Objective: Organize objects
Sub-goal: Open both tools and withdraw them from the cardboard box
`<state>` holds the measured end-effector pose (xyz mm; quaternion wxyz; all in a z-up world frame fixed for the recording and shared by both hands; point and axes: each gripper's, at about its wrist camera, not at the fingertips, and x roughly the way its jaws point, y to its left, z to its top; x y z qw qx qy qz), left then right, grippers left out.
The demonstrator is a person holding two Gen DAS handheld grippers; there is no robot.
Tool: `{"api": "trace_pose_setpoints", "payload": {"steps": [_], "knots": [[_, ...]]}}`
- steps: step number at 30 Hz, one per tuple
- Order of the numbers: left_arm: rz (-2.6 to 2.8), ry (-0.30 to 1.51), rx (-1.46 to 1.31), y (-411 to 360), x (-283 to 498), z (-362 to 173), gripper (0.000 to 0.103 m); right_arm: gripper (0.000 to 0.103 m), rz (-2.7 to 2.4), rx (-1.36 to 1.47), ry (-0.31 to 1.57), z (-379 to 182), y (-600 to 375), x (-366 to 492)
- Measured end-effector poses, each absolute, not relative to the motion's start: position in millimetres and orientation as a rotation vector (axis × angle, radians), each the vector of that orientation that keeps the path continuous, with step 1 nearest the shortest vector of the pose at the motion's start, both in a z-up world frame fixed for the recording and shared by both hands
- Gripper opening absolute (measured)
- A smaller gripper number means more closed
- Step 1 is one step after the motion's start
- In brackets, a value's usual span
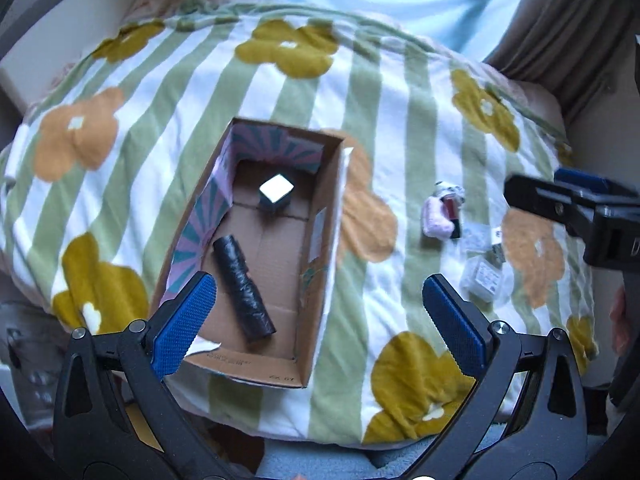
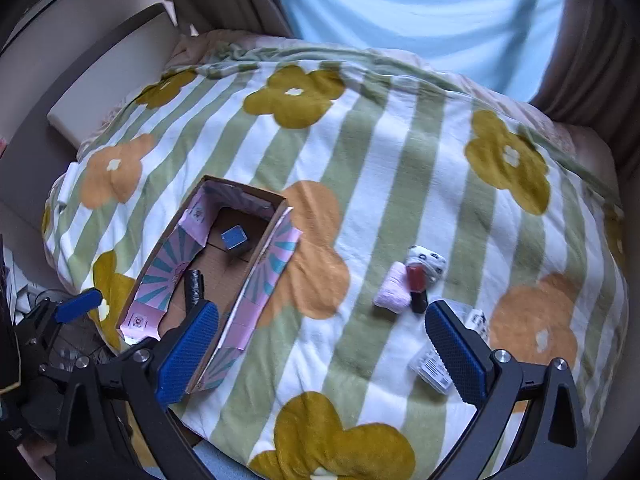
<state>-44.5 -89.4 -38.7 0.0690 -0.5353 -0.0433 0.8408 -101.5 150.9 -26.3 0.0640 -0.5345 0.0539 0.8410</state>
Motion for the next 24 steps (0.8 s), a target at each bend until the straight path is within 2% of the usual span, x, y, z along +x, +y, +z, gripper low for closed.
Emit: {"api": "trace_pose_setpoints", "payload": {"steps": [10, 24], "knots": [[2.471, -0.021, -1.415, -36, -42, 16, 0.103, 0.103, 2.359, -1.416, 0.299, -3, 203, -23], [2.377, 0.094, -1.375, 34, -46, 15, 0.103, 0.103, 2.325, -1.326, 0.394, 0, 249, 24]]}}
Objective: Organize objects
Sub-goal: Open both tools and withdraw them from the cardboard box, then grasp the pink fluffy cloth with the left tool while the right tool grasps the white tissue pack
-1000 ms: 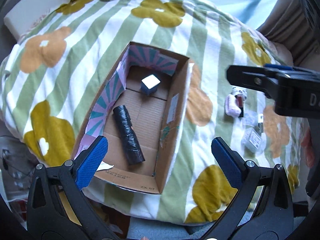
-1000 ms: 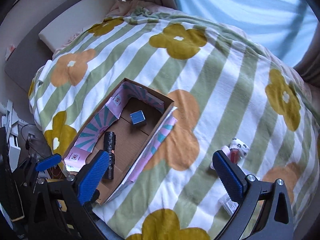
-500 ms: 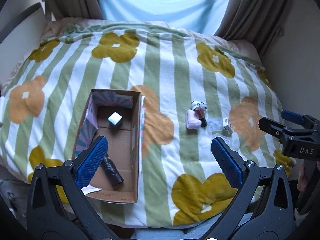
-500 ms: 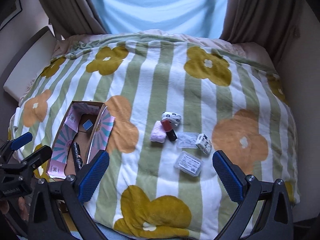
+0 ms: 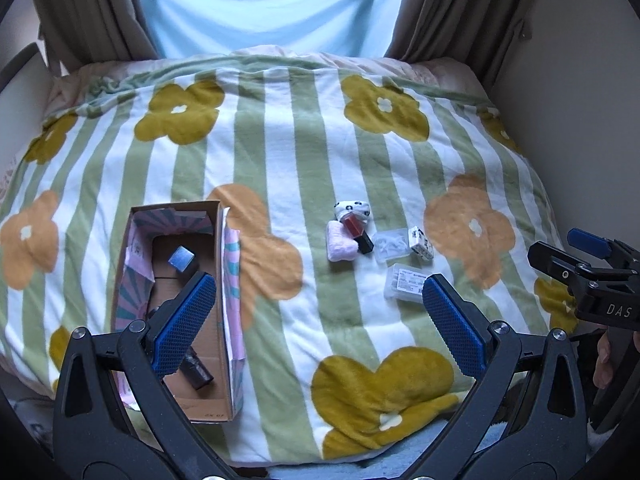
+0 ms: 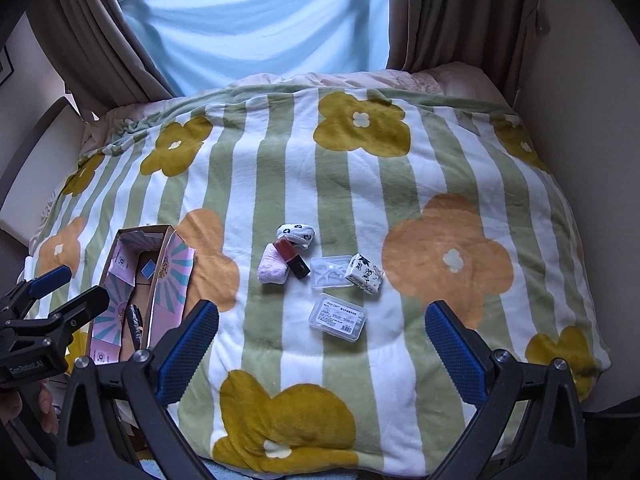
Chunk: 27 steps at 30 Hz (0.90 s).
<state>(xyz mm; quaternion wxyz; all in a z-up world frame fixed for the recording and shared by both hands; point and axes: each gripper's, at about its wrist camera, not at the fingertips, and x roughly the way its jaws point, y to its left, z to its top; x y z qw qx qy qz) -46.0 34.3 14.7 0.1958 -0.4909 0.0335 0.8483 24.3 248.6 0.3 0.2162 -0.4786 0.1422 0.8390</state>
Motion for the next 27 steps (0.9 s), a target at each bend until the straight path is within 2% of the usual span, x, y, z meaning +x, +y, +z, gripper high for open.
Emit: {"api": "trace_pose_setpoints", "payload": {"steps": [12, 27], "knots": [[2.3, 0.17, -1.46, 86, -75, -24, 0.103, 0.103, 2.304, -1.36, 0.633, -34, 307, 23], [2.2, 0.26, -1.595, 157, -144, -173, 0.103, 0.103, 2.188, -1.409, 0.926, -170, 379, -23]]}}
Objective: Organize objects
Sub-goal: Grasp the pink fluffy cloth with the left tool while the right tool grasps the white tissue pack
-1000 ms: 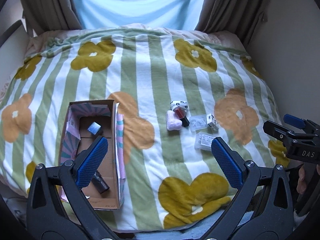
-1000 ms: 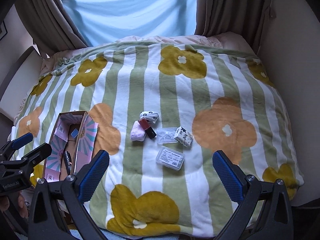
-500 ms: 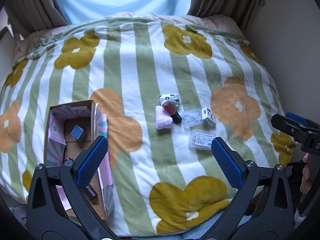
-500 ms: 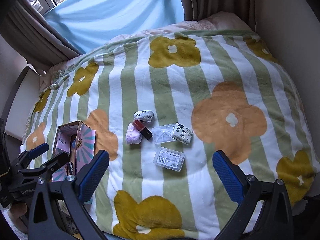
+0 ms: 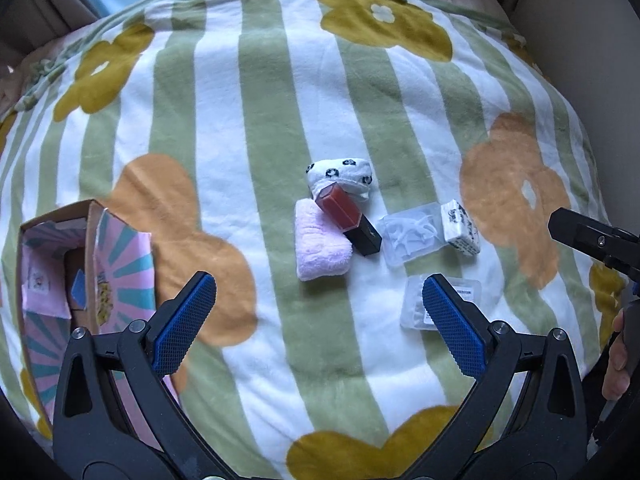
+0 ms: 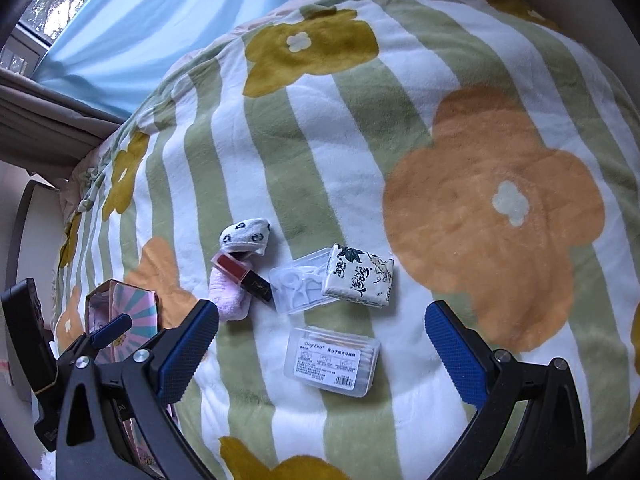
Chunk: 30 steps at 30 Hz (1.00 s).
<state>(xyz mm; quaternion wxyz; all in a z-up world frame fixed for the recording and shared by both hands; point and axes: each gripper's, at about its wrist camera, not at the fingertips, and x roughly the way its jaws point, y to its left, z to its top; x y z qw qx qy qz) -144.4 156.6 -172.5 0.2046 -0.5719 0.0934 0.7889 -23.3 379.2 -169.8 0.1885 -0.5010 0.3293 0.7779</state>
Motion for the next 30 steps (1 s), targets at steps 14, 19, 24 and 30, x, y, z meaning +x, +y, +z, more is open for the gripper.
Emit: {"api": "trace_pose_setpoints", "payload": {"steps": [14, 19, 24, 30], "knots": [[2.064, 0.278, -1.711, 181, -178, -278, 0.103, 0.091, 2.078, -1.489, 1.103, -263, 409, -39], [2.038, 0.247, -1.726, 180, -184, -293, 0.093, 0.085, 2.047, -1.488, 1.183, -278, 411, -36], [2.001, 0.219, -1.729, 179, -189, -300, 0.066, 0.069, 2.03, -1.467, 1.247, -285, 416, -29], [1.984, 0.246, -1.702, 185, -187, -302, 0.043, 0.058, 2.021, -1.464, 1.267, -285, 418, -22]]}}
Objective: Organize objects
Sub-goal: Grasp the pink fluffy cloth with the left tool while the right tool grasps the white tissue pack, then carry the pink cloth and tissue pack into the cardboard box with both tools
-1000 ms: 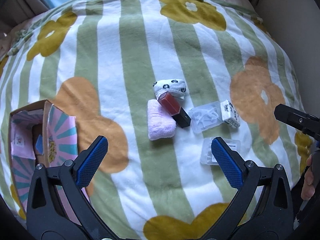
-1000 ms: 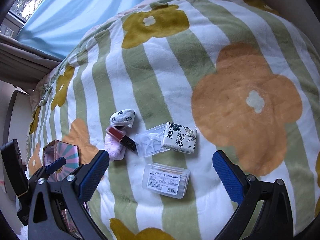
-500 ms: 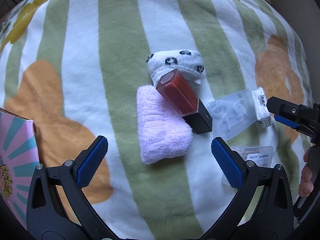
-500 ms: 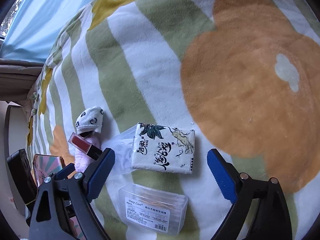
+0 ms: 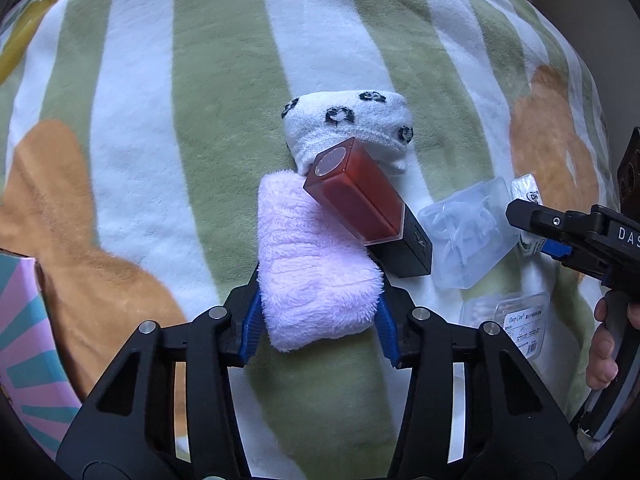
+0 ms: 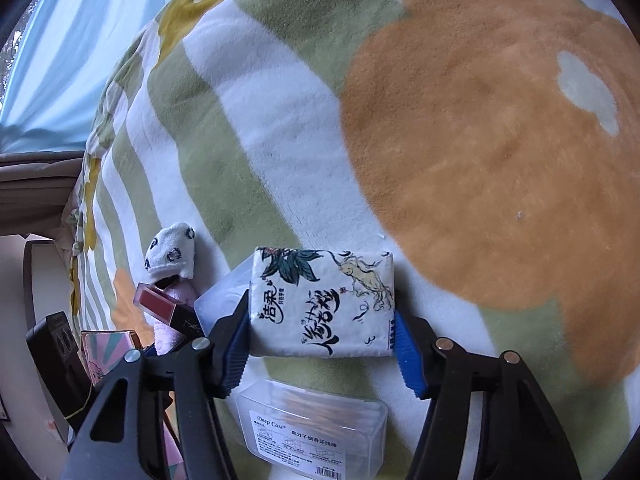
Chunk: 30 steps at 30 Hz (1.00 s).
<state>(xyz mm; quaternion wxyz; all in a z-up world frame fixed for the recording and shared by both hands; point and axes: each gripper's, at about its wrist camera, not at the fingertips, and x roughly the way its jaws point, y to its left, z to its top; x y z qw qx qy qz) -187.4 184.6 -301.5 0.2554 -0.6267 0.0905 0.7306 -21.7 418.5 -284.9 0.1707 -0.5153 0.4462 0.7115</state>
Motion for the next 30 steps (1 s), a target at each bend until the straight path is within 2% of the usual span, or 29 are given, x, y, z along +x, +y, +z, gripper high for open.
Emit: {"api": "trace_pose_setpoints", "payload": {"steps": [6, 13, 30], "knots": [[1.991, 0.216, -1.697, 181, -185, -297, 0.042, 0.058, 2.029, -1.443, 1.264, -277, 417, -18], [2.037, 0.202, -1.666, 171, -184, -272, 0.041, 0.058, 2.104, -1.449, 1.165, -247, 406, -25], [2.204, 0.027, -1.554, 104, -160, -155, 0.041, 0.058, 2.324, -1.493, 0.686, -129, 337, -52]]}}
